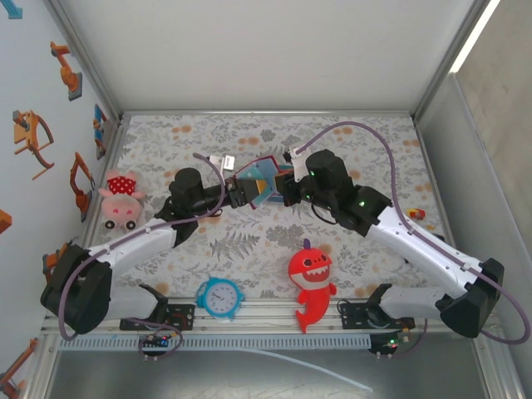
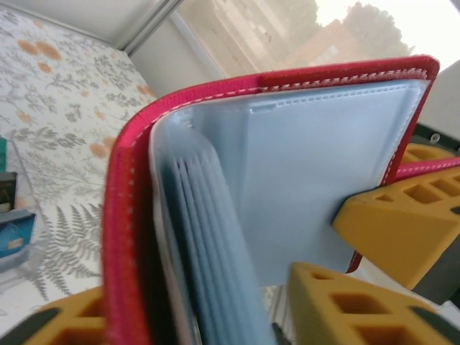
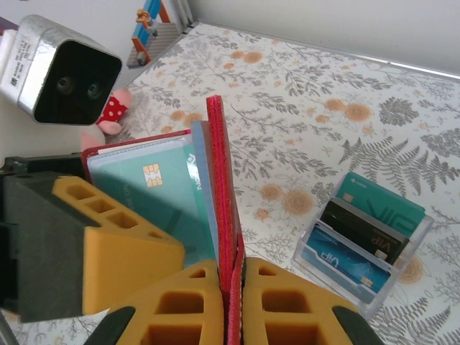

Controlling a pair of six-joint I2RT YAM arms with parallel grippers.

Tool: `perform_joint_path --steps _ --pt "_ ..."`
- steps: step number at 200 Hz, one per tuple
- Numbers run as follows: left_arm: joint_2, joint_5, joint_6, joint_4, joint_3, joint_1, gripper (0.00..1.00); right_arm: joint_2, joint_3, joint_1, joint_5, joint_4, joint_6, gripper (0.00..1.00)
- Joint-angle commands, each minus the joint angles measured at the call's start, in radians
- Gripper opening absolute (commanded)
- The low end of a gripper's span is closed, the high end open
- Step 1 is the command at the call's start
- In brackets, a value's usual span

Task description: Take the credit cards out of the card holder

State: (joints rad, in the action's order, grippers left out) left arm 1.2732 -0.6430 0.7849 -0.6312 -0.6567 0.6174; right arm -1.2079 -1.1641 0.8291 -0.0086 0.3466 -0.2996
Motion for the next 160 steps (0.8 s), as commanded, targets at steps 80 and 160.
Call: perform_joint_path --steps 80,160 --pt "-0.281 0.015 -0.237 0.277 -0.002 -0.01 0.13 0.108 0.134 -0.121 -0.383 -0.268 -0.134 0.3" --pt "-0.273 0.036 -0.226 0.26 0.001 -0.016 0.06 0.097 0.192 -0.157 -0.655 -0.503 -0.235 0.33"
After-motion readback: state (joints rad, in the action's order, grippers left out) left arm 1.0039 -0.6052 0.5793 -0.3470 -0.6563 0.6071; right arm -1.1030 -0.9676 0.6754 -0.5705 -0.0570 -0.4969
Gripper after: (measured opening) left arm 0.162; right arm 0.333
